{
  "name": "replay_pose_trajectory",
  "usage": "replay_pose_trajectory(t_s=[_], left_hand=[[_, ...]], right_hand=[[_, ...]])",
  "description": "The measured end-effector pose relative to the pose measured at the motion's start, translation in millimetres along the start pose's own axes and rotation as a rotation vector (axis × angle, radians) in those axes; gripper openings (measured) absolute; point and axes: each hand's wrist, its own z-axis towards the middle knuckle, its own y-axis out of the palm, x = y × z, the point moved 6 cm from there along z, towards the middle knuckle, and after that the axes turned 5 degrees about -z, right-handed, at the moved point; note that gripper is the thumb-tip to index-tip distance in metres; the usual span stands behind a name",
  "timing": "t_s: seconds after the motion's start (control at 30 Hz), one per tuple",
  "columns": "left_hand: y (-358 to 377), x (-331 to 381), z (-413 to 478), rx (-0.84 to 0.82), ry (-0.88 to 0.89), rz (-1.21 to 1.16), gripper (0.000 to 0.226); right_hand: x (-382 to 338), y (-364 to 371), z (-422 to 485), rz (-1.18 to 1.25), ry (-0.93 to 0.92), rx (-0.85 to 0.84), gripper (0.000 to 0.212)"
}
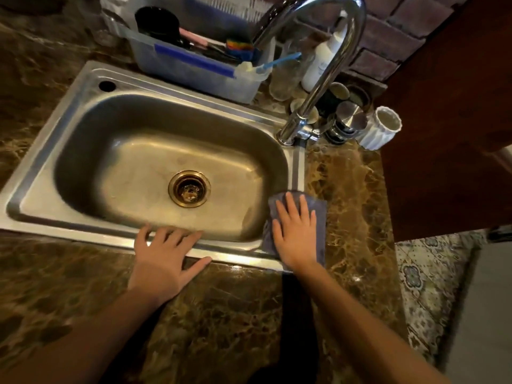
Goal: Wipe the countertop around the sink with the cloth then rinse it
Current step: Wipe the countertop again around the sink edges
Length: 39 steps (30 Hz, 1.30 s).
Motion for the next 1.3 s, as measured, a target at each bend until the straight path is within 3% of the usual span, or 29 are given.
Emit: replay_pose_trajectory(t_s=[0.17, 0.5, 0.8, 0.9, 1.2, 1.3], left_hand=[[-8, 3, -3, 0.124, 0.017, -0.022, 0.066], [-12, 6, -5, 0.146, 0.005, -0.052, 0.062], [-10, 5, -6, 0.209, 0.037, -0.077, 0.06], [-11, 5, -5, 0.215, 0.034, -0.074, 0.058], [-9, 5, -5, 0.154, 0.008, -0.076, 0.061], [-10, 6, -4, 0.167, 0.014, -0.081, 0.061]], right_hand=[[8, -6, 59, -0.062, 0.042, 0.033, 0.051], [-2, 17, -83, 0.124, 0.2, 0.039, 0.058], [29, -13, 85, 0.05, 0.138, 0.063, 0.06], [31, -14, 101, 0.048, 0.142, 0.076, 0.059], [-1, 17, -83, 0.067, 0.184, 0.062, 0.058], [-5, 20, -93, 0.062, 0.205, 0.04, 0.058]])
